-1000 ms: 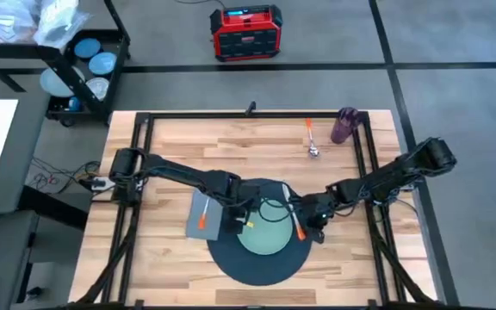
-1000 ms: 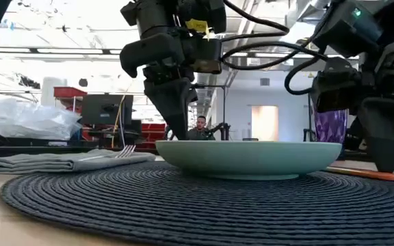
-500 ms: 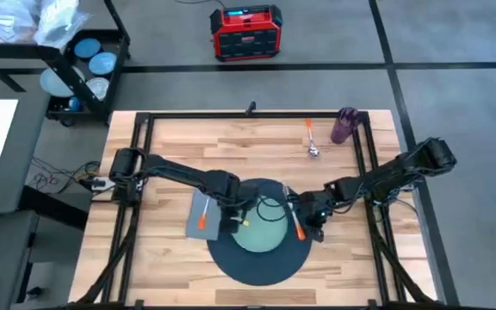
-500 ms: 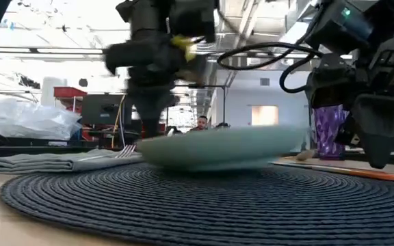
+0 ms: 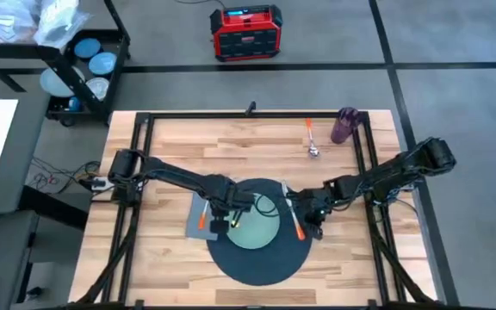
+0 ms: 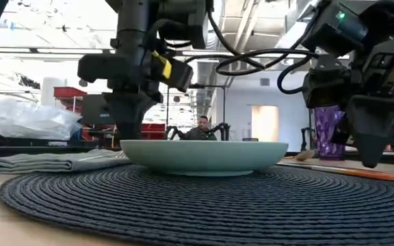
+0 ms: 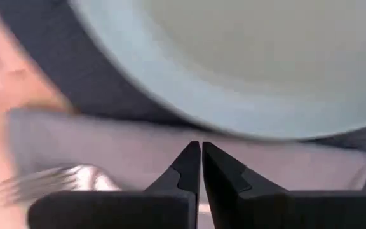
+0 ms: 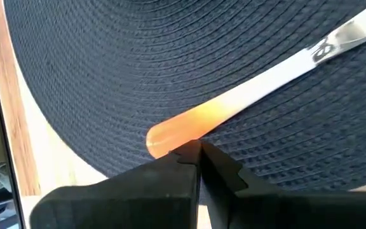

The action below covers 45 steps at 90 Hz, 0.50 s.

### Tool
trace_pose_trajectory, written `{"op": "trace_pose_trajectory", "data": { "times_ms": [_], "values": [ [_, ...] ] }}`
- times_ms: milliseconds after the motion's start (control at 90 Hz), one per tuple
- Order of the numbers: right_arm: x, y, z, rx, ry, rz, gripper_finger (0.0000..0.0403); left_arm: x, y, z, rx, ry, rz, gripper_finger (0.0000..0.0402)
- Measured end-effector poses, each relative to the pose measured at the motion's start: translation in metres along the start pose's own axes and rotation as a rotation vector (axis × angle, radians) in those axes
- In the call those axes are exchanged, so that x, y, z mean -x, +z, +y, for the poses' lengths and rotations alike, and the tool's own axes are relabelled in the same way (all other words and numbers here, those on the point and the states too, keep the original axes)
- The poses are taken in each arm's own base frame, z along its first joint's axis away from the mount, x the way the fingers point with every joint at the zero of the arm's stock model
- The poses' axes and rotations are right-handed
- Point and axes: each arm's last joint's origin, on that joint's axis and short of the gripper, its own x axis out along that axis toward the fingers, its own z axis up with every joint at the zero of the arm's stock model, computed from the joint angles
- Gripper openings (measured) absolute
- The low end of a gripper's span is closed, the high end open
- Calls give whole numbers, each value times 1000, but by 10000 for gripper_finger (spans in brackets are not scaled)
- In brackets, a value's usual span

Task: Set table place
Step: Put the orange knife on the blue placemat

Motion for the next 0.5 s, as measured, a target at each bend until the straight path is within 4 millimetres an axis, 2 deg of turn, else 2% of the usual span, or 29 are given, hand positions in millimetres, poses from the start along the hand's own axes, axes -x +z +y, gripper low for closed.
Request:
{"op": "trace_pose_trajectory", "data": {
  "times_ms": [367,500],
  "values": [
    [-1,-3,2,7,-3,17,0,-6,6,-11,-12,-157,-42,0],
    [-1,-4,4,-7,-2,25,0,-25,9,-13,-26,-212,-46,0]
  ]
}}
